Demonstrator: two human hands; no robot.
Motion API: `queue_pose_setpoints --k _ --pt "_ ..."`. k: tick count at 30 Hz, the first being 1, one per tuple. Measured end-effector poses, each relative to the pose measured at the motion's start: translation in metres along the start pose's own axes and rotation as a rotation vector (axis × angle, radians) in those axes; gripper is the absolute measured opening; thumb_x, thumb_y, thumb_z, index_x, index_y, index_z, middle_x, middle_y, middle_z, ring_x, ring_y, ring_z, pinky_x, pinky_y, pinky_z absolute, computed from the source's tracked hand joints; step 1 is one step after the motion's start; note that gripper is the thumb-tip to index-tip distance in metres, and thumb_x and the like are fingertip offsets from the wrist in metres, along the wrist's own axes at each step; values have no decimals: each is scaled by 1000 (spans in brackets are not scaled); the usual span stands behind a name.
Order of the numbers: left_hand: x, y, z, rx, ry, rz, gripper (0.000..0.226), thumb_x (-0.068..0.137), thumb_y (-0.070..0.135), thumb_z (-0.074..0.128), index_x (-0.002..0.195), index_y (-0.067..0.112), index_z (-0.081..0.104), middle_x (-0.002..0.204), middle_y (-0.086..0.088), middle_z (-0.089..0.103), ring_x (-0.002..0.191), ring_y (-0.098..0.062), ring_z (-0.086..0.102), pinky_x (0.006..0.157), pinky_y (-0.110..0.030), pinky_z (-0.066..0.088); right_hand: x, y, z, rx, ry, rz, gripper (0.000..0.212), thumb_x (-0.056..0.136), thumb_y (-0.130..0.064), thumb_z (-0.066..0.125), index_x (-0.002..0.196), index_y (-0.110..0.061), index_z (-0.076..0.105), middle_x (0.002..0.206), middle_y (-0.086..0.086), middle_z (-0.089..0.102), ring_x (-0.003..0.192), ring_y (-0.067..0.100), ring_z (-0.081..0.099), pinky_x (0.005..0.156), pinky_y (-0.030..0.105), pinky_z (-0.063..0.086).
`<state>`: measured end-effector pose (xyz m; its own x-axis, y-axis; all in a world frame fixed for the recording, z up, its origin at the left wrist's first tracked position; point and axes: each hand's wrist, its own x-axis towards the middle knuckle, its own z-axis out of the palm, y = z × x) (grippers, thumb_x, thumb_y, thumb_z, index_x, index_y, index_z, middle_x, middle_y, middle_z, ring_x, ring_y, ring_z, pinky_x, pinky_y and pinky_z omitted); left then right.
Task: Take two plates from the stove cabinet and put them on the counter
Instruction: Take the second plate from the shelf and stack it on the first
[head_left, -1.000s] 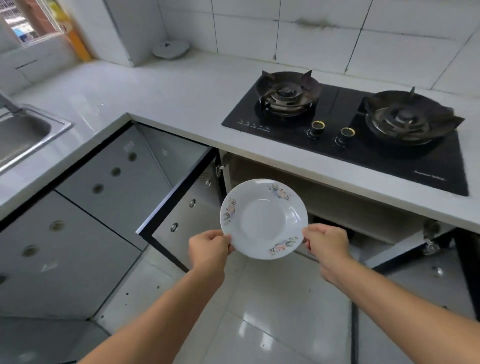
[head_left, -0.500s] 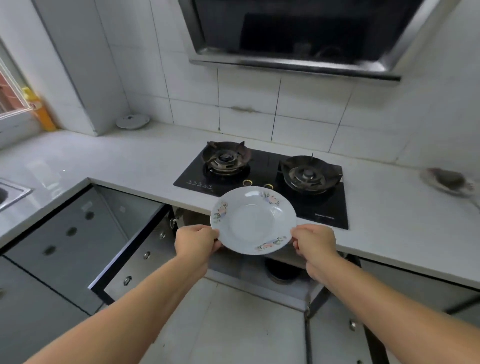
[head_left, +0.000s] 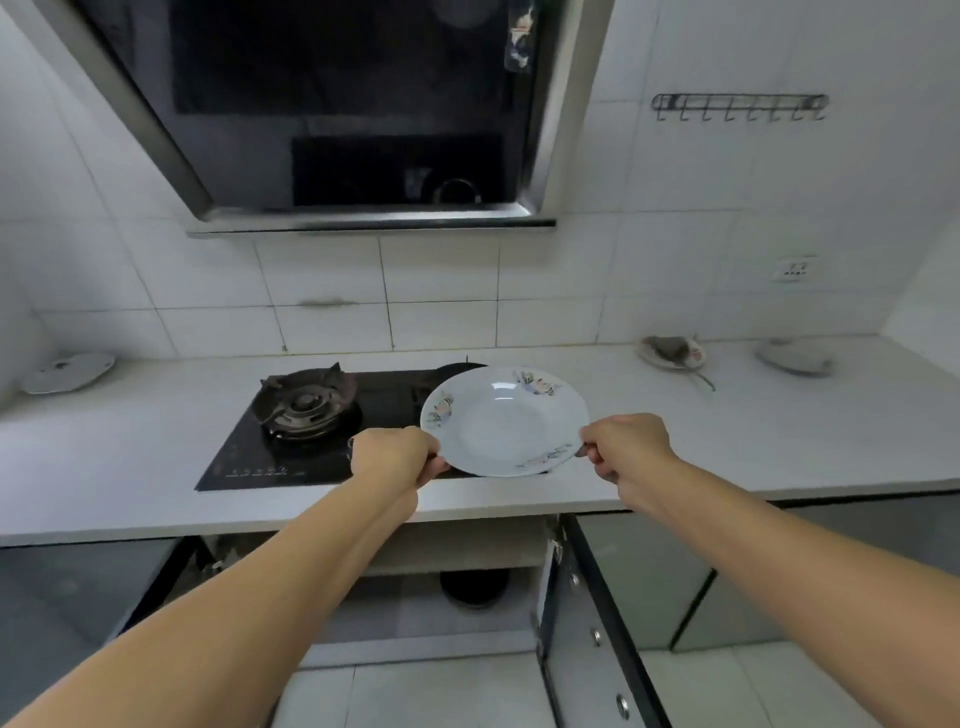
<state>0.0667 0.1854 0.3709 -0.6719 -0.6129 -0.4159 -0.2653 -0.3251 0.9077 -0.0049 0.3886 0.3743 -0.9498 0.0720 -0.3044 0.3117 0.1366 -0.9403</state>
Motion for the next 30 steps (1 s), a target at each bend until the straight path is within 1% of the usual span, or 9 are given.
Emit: queue_pose_setpoints --k 2,4,6,12,16,19,22,26,30 --pt "-5 -2 17 21 -17 -38 6 81 -12 59 82 -8 64 66 -15 71 77 -30 73 75 -30 58 2 4 -18 12 45 13 10 76 10 56 69 7 63 65 19 62 47 17 40 42 22 29" --pt "-8 -7 33 42 -69 -48 8 81 -11 60 86 -8 64 81 -19 71 66 -26 71 57 -22 56 2 8 -35 17 92 27 11 77 10 55 70 7 63 63 18 62 45 16 40 39 21 28" --pt "-13 -11 48 54 -118 -59 13 81 -11 60 93 -10 65 80 -19 70 61 -25 69 47 -18 53 3 12 -52 27 138 34 13 77 10 55 67 5 62 61 17 61 44 16 39 37 19 28" --pt "-35 -17 100 91 -217 -61 20 82 -12 61 101 -8 63 88 -20 69 68 -29 72 46 -20 54 2 16 -110 63 223 45 17 78 10 54 64 4 61 58 15 61 43 16 37 38 20 27" --pt "-57 -21 142 142 -269 -34 14 83 -11 62 97 -9 63 85 -22 68 60 -25 68 55 -22 55 6 21 -156 103 265 14 13 77 10 54 67 8 63 54 15 58 43 17 36 37 19 26" --pt "-75 -30 182 171 -305 -16 14 83 -11 62 97 -9 63 90 -21 68 57 -23 66 49 -20 55 16 29 -197 133 312 17 13 75 9 54 66 8 64 55 16 59 44 18 39 36 19 27" --pt "-94 -45 225 182 -318 -10 13 82 -12 62 95 -10 63 84 -22 67 56 -23 66 46 -20 55 29 37 -245 123 346 1 17 73 8 53 60 5 64 57 16 60 45 19 42 37 21 28" --pt "-124 -67 289 181 -336 -18 7 80 -14 62 85 -9 63 74 -21 65 52 -23 63 43 -19 54 49 43 -314 144 362 -18 15 71 8 54 75 15 66 65 20 61 53 21 45 44 24 30" --pt "-147 -83 352 191 -349 -15 8 77 -15 62 74 -7 61 64 -19 64 46 -23 61 44 -19 53 69 48 -376 148 394 -7 11 70 9 55 72 6 65 68 21 59 63 23 48 49 26 29"
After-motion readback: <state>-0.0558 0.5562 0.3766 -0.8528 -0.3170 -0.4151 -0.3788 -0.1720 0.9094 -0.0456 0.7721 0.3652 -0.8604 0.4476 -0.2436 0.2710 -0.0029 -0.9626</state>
